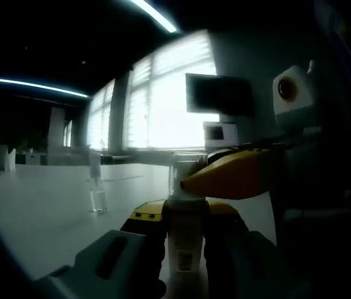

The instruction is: Clamp pump bottle remove cover press pump head put on cover

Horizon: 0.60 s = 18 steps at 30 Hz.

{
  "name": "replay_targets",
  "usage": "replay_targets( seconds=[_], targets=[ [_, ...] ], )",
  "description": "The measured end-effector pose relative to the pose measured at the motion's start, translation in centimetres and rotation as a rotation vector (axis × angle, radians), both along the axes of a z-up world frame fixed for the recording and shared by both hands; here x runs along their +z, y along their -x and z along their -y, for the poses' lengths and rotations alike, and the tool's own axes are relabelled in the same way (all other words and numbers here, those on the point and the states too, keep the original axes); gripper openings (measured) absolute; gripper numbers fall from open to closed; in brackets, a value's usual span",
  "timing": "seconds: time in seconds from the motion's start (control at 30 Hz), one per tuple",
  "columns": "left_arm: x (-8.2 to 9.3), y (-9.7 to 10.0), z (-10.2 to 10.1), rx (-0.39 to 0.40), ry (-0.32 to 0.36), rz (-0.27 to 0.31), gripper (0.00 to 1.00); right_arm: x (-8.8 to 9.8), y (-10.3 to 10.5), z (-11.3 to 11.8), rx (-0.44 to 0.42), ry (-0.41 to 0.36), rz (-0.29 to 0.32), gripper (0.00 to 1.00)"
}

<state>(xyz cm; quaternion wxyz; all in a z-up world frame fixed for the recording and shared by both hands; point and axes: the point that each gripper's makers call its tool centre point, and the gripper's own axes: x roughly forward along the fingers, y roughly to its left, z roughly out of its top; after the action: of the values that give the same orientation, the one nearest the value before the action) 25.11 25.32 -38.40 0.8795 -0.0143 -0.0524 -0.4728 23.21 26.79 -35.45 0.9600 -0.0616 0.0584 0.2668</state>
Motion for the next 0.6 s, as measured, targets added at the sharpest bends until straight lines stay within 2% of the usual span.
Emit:
replay_targets(
  seconds=[0.23,0.37,0.6],
  targets=[
    [0.01,0.03,0.02,0.001,0.001,-0.003,0.14,-0.86,0.06,0.1,0.0,0.006,-0.002,0.14],
    [0.0,0.0,0.04,0.001,0.0,-0.002,0.14,-0.66,0.08,0.1,0.003,-0.032,-0.003,0.16],
    [-0.04,-0.02,0.03,0.001,-0.001,-0.002,0.14,-0.2,-0.08,0.39,0.002,-0.025,0.017,0.19]
  ],
)
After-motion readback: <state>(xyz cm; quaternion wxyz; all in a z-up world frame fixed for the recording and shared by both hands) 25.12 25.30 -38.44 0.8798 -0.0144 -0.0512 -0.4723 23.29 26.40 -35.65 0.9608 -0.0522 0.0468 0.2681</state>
